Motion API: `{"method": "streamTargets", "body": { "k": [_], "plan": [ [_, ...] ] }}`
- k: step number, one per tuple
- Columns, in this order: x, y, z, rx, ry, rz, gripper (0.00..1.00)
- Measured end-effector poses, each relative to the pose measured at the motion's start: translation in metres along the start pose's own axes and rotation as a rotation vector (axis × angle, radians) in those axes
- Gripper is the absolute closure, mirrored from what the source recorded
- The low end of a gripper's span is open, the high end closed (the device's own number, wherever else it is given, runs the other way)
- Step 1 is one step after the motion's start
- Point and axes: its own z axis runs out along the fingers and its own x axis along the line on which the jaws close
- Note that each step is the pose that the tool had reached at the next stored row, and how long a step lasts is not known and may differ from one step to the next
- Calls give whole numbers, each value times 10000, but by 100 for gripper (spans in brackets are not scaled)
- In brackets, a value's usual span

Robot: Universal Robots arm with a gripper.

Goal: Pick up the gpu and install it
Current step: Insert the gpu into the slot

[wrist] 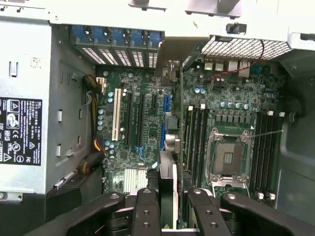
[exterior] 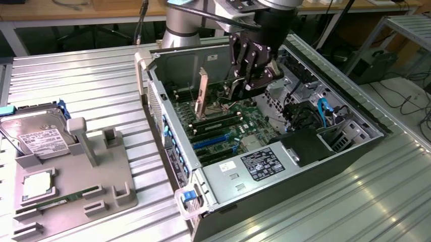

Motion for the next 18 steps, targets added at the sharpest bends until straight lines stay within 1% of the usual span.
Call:
{"method": "streamTargets", "body": {
  "k": [1,2,3,4,5,6,7,8,9,10,11,12,13,18],
  "plan": [
    [1,-1,43,0,0,22,73],
    [2,-3,113,0,-1,42,73],
    [4,-5,209,-41,-7,161,73],
    [8,11,334,-28,-9,197,73],
    [5,94,402,428,20,188,73],
    [7,92,517,423,17,646,73],
    [8,100,677,420,14,1016,73],
    [-29,143,852,400,12,1042,73],
    [-33,215,943,394,-25,1041,73],
    [-9,229,1008,357,-35,1044,73],
    [-5,284,1017,358,-41,1044,73],
    [34,289,1051,352,-39,1044,73],
    [42,289,1076,341,-42,1046,73],
    [43,301,1085,335,-39,1044,73]
  ]
}}
